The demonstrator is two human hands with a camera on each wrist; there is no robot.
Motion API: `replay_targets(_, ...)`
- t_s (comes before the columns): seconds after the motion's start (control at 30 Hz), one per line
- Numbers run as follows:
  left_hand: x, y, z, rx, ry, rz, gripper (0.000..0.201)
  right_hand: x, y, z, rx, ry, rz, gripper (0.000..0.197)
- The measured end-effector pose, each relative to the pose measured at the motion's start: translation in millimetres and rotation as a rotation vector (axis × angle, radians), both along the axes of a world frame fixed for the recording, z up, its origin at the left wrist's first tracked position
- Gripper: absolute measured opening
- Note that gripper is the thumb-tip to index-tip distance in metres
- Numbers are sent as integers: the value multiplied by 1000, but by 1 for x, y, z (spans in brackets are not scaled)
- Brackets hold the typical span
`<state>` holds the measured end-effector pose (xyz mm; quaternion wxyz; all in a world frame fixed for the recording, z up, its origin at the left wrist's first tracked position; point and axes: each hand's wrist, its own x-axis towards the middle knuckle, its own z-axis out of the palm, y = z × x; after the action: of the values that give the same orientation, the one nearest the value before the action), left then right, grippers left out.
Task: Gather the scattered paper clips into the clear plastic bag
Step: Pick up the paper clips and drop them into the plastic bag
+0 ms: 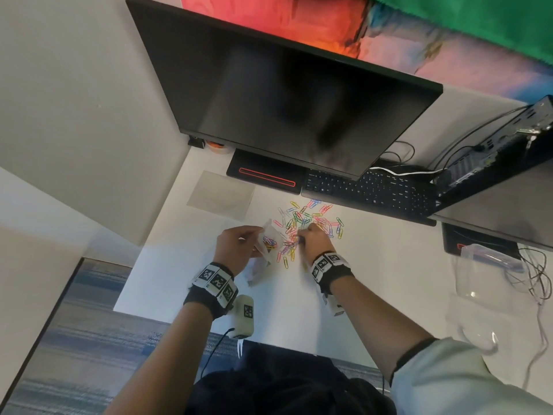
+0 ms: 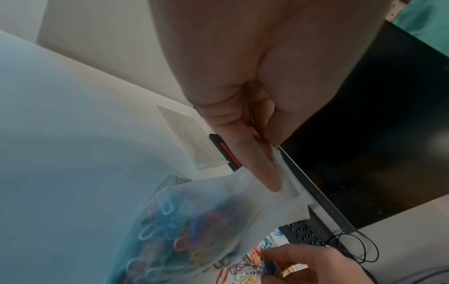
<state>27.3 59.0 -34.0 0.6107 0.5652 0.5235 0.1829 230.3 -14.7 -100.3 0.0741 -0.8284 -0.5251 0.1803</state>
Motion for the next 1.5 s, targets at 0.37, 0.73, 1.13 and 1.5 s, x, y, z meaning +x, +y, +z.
replay_targets(0.37, 7, -2, 0, 6, -4, -23, 20, 14, -18, 45, 180, 1170, -776, 31)
replay_targets(0.73, 15, -8, 2, 51, 14, -60, 32, -48, 10, 81, 114, 831, -400, 8)
replay_targets(1.13, 5, -1, -1, 77, 30, -57, 19, -54, 25, 109, -94, 293, 144, 20)
replay_targets(1.5, -41, 13, 18, 131, 2, 93, 18, 1, 73, 55, -195, 153, 159, 39)
